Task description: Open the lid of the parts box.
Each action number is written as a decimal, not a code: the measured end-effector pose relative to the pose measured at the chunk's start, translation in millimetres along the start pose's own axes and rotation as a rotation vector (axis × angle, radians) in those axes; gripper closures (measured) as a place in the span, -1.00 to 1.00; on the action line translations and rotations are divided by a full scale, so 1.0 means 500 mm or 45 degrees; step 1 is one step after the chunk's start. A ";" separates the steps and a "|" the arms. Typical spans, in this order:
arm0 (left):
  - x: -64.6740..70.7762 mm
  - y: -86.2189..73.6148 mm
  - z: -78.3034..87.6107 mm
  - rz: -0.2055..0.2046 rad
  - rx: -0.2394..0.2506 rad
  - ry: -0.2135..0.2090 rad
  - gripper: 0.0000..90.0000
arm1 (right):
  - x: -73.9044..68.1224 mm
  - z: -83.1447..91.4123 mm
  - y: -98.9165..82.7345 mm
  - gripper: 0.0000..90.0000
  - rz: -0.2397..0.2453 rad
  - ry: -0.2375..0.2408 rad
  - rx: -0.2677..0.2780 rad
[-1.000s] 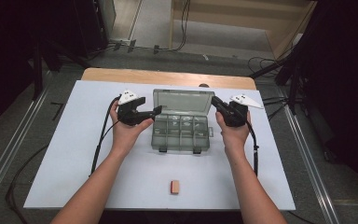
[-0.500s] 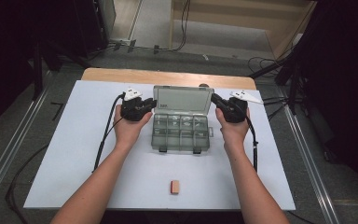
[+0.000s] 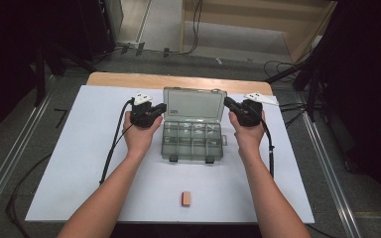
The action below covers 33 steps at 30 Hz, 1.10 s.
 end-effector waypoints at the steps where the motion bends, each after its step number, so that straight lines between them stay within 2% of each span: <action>1: -0.001 0.000 -0.001 0.002 0.003 -0.001 0.87 | 0.001 -0.001 0.000 0.89 -0.002 0.002 0.003; 5: -0.003 0.000 -0.001 0.008 0.006 -0.003 0.87 | 0.004 -0.006 -0.004 0.83 -0.021 0.022 -0.001; 9: -0.006 -0.001 -0.002 0.018 0.009 -0.013 0.88 | 0.000 -0.017 -0.017 0.73 -0.001 0.006 -0.021; 11: -0.007 -0.001 -0.003 0.018 0.013 -0.017 0.88 | 0.001 -0.022 -0.026 0.72 -0.002 0.005 -0.019; 20: -0.013 0.001 -0.005 0.021 0.010 -0.033 0.88 | 0.006 -0.047 -0.067 0.73 0.006 -0.015 -0.097; 33: -0.023 0.006 -0.017 0.037 -0.005 -0.036 0.89 | 0.013 -0.067 -0.081 0.81 -0.081 -0.042 -0.154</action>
Point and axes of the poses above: each handheld gripper's, and its own axes: z roughly backward along the jaws, y roughly out of its top, x roughly to its right, the point moved 4 cm from there along -z, roughly forward along the jaws, and after that the axes turned 10 degrees about -y, right-handed, at the moved point
